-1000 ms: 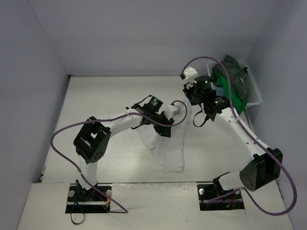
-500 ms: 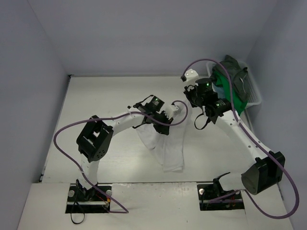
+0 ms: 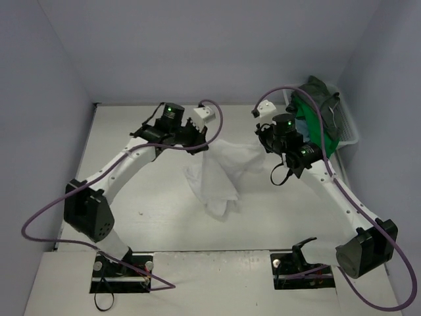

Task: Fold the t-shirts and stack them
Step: Move the tshirt to the center of the board

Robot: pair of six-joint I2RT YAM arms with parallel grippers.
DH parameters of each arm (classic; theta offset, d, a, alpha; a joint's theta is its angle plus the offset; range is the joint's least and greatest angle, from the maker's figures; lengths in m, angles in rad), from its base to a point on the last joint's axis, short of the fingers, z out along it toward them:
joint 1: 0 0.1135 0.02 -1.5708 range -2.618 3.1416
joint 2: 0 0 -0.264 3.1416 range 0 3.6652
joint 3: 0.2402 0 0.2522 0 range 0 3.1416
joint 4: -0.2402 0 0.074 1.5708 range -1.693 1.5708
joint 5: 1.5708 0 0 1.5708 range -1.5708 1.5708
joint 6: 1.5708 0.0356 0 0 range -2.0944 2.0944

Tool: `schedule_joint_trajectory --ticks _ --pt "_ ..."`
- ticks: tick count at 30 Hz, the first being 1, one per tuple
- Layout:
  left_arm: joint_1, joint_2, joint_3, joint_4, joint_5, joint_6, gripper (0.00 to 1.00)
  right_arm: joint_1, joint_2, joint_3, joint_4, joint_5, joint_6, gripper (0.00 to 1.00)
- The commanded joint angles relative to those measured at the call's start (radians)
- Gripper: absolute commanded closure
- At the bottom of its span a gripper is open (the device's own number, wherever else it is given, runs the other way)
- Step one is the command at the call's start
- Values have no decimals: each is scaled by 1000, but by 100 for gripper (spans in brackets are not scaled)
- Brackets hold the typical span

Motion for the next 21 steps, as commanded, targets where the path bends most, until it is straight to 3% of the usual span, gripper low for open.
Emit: schedule_joint_trajectory --ticks 1,6,15,21 --pt "44 -132 1 6 57 -9 100 -9 -52 14 50 12 11 100" --pt "93 -232 15 -35 93 -5 100 -9 -85 40 21 -10 -2 100" --pt "146 -365 206 -169 185 14 100 -4 -237 95 -14 -111 -60 100" --pt "181 -465 294 -219 218 41 100 -6 -358 144 26 -79 -54 100"
